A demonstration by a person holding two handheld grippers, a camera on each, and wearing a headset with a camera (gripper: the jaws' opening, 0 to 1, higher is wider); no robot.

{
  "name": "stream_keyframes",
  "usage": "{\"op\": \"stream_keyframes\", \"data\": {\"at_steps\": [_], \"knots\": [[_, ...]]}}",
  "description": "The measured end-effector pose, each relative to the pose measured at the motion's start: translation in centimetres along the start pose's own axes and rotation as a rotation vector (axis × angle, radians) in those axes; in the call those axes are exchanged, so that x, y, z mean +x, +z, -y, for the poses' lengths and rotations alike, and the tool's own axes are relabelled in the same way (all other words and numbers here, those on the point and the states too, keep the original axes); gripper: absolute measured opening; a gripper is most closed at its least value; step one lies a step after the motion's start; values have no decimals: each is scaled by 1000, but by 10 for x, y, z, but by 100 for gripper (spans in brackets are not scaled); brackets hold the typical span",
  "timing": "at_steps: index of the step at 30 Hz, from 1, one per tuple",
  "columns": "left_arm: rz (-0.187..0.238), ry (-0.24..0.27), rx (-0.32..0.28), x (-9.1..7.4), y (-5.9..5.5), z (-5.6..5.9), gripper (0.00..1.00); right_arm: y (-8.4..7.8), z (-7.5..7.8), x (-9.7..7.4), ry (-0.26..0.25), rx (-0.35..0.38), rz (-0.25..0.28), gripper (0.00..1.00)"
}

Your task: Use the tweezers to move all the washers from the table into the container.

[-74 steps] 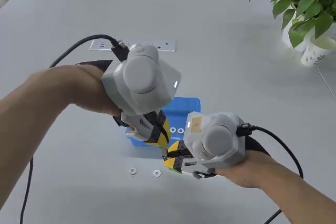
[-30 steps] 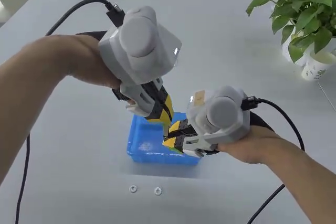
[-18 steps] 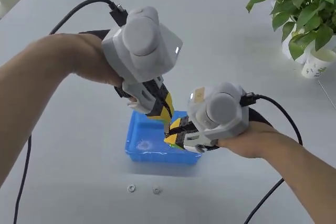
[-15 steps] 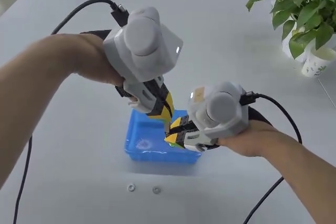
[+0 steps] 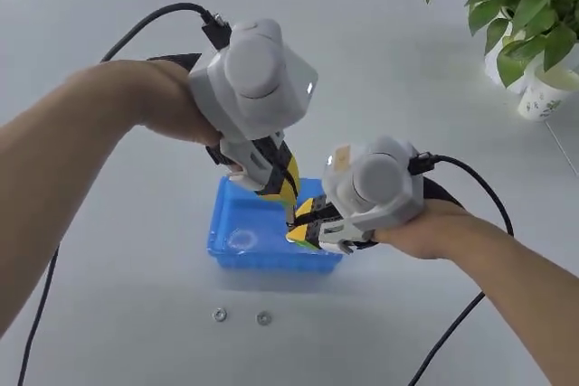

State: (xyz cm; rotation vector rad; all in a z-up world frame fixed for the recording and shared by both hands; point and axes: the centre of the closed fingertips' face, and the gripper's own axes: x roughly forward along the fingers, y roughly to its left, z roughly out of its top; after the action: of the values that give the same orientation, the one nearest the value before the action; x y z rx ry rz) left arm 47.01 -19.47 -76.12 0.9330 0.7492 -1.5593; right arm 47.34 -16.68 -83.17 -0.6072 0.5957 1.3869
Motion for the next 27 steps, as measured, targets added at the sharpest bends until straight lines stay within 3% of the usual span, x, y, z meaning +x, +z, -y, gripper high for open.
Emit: {"op": "stream_keyframes", "data": {"at_steps": [11, 27], "knots": [[-11, -4, -5, 17, -10, -6, 6, -15, 5, 12, 21, 15, -27, 9], [-15, -10, -19, 28, -19, -12, 6, -25, 8, 24, 39, 23, -56, 10]]}}
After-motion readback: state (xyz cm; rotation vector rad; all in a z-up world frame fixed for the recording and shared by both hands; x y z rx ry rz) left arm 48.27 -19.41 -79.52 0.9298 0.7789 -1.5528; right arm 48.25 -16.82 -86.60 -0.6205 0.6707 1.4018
